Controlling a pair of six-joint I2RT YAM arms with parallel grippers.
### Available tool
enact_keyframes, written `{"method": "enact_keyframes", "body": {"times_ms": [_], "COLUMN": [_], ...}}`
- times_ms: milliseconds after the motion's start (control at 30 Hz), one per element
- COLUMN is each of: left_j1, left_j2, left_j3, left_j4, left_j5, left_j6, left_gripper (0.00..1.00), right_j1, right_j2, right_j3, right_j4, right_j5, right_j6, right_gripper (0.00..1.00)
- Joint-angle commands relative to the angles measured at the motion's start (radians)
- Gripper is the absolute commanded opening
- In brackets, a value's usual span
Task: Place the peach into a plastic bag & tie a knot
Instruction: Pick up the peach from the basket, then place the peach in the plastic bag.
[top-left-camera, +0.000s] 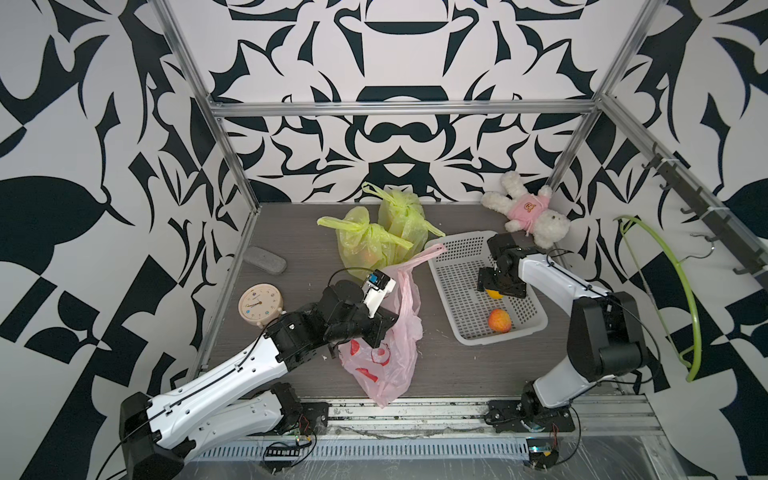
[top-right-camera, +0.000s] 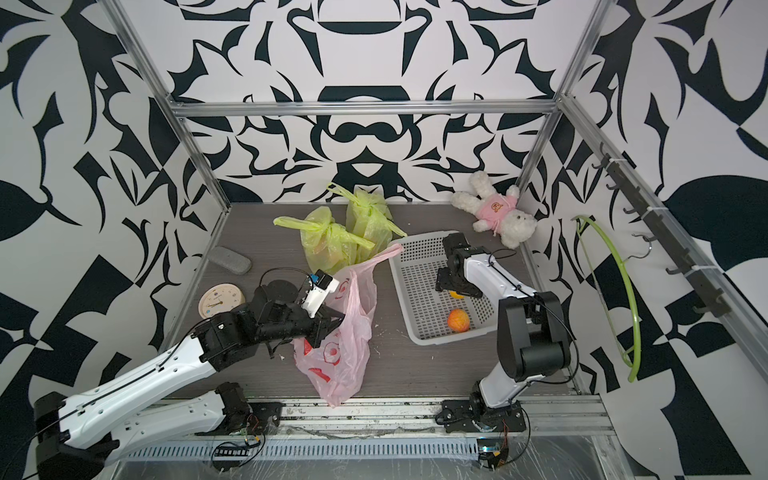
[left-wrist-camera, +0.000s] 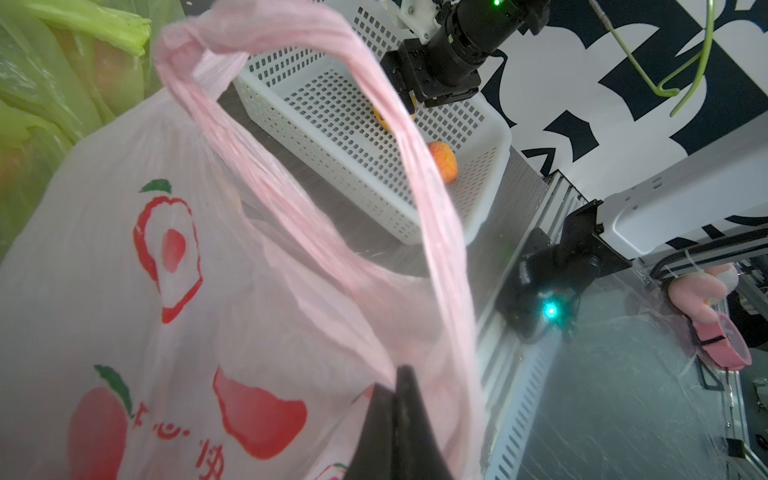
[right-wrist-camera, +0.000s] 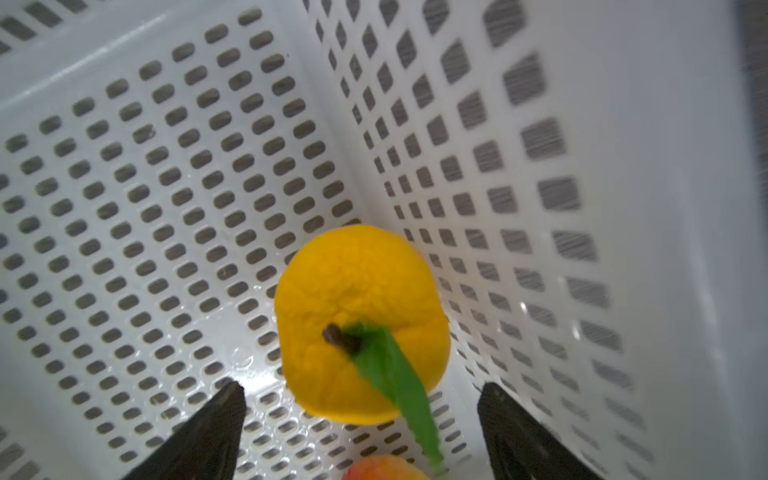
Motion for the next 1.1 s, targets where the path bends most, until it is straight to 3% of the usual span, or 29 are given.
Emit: {"method": "enact_keyframes", "body": {"times_ms": [0, 267, 467, 533, 800, 1067], "left_j1": [0.001, 0.001, 0.001, 0.001, 0.001, 0.001], "left_j2": [-0.004, 0.003, 0.013, 0.024, 0.034, 0.032], "left_j3": [-0.016, -0.021, -0.018, -0.015, -0.004, 0.003], "left_j4": [0.013, 0.017, 0.019, 0.019, 0.020, 0.020], "left_j5": [0.015, 0.012, 0.007, 0.011, 0.007, 0.008], "left_j6": [0.002, -0.008, -0.011, -0.012, -0.017, -0.020], "left_gripper": [0.00, 0.00, 0.00, 0.00, 0.00, 0.00], "right_j1": [-0.001, -0.002, 0.011, 0.039, 0.295, 0.543], "right_j2": [0.035, 0.151, 0.066, 0.012, -0.205, -0.163], "right_j3": [0.066, 0.124, 0.071, 0.064, 0.130, 0.184], "right_j4": [0.038, 0.059, 0.098, 0.096, 0.028, 0.091], "right_j5": [0.042, 0.040, -0.068, -0.093, -0.170, -0.298], "right_j6": [-0.004, -0.002, 0.002, 0.011, 0.108, 0.244], "right_gripper": [0.89, 0.79, 0.48, 0.43, 0.37, 0.37]}}
